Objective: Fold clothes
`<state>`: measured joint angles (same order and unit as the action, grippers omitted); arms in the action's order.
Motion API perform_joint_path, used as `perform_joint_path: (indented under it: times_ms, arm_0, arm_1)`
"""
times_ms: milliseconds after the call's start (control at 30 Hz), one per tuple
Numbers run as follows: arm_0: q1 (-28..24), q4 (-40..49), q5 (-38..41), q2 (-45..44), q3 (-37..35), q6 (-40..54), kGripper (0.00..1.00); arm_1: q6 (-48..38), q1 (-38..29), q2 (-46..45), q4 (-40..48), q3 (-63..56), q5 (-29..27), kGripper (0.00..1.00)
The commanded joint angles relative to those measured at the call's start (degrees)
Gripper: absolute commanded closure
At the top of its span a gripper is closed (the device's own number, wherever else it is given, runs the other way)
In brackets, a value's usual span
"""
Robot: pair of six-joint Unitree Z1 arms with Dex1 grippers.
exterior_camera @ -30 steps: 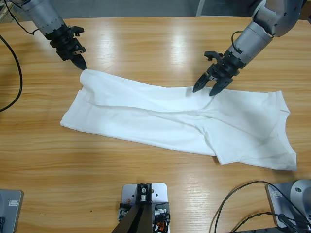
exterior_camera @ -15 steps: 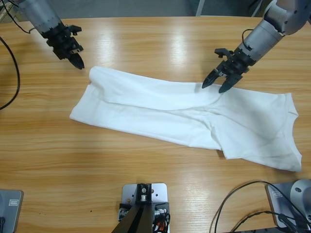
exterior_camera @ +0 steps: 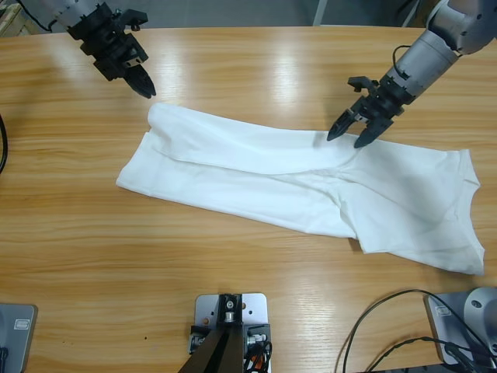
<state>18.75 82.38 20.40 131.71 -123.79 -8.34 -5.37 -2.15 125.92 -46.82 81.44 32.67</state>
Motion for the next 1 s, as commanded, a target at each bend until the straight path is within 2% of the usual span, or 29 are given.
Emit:
perform_joint_path:
  times_ms: [33, 300, 533, 667, 733, 800, 1000]
  arm_0:
    - [-3.2, -7.1, 2.3, 3.9, 8.6, -3.0, 0.115]
    - [-4.1, -11.8, 2.4, 4.1, 16.0, -3.8, 0.115]
    - [-4.3, -13.7, 2.5, 4.2, 16.0, -4.0, 0.115]
    - [-3.7, -14.6, 3.3, 5.5, 14.9, -4.6, 0.147]
    - [-3.3, -14.9, 4.0, 6.0, 14.7, -4.9, 0.228]
    - [-3.0, -15.3, 4.5, 6.5, 14.2, -5.3, 0.254]
    - [-2.7, -15.1, 5.0, 8.7, 8.0, -6.0, 0.257]
  arm_1:
    - [2.1, 1.0, 0.4, -1.1, -2.8, -0.7, 0.0]
    - [2.2, 1.0, -0.7, -1.2, -2.9, -0.7, 0.0]
    - [2.2, 1.0, -1.5, -1.1, -3.5, -0.7, 0.0]
    - [2.4, 1.0, -2.3, -0.7, -4.1, -0.7, 0.0]
    - [2.4, 1.0, -2.3, -0.6, -4.3, -0.8, 0.0]
    - [2.4, 1.0, -2.4, -0.6, -4.4, -0.7, 0.0]
    - [2.6, 1.0, -2.8, -0.3, -5.1, -0.5, 0.0]
